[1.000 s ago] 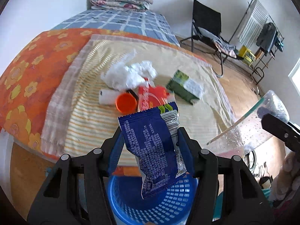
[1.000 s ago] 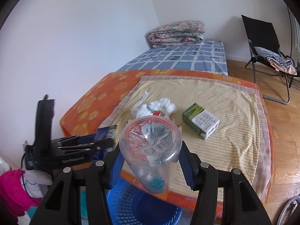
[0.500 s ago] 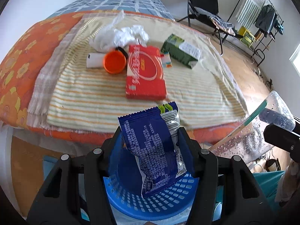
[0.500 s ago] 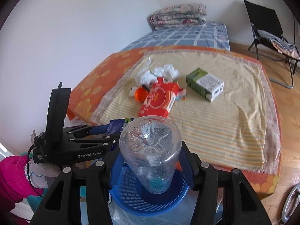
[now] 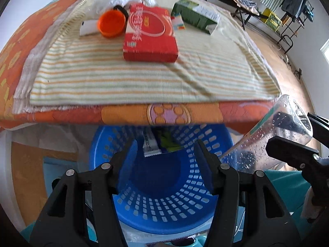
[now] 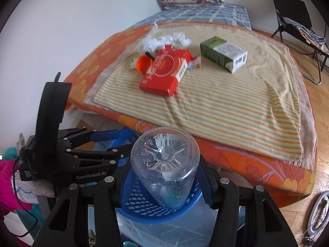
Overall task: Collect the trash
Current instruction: 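Open the left tool over the basket while the right tool releases the bottle, then grasp the orange cup rim with the left tool while the right tool grasps the milk carton, then lift the orange cup and milk carton and carry them over the basket, then open both tools to drop the cup and carton into the basket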
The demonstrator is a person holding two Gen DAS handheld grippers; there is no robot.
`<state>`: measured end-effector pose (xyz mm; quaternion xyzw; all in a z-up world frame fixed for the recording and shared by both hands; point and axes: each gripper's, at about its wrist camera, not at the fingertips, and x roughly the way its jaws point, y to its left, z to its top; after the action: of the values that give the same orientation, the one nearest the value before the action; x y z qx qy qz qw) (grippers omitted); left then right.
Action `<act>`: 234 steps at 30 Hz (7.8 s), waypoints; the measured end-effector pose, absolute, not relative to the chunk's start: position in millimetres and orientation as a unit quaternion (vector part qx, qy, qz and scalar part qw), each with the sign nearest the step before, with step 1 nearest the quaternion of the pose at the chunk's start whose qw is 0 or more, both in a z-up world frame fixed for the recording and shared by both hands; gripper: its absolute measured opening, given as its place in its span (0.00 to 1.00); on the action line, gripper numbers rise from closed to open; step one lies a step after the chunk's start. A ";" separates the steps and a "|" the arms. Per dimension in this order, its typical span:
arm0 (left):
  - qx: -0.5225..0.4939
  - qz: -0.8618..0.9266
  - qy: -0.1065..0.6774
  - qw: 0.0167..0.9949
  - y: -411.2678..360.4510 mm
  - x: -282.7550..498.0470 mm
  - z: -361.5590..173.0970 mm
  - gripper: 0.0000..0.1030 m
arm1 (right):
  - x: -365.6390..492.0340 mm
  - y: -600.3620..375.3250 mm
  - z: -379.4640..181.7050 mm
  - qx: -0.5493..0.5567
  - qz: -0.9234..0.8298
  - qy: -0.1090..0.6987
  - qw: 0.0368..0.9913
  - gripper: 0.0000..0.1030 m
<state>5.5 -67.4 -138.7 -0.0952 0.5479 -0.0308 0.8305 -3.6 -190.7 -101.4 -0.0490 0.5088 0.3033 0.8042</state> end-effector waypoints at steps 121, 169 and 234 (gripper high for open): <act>-0.163 0.050 0.525 0.834 57.1 168.4 -126.7 0.02 | 250.0 -146.1 -133.5 -0.168 0.237 0.482 0.826 0.80; -0.115 0.090 0.483 0.863 79.6 72.4 -89.1 0.02 | 134.4 -158.1 -45.4 -0.127 0.282 0.410 0.858 0.75; -0.047 -0.021 0.562 0.826 -50.7 -4.5 -166.3 0.48 | -20.1 -166.1 -161.2 -0.213 0.338 0.546 0.737 0.78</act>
<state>-4.5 -50.7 -166.3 -0.0473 0.5617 -0.0214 0.8257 -20.1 -166.1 -161.2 -0.2127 0.5457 0.3376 0.7369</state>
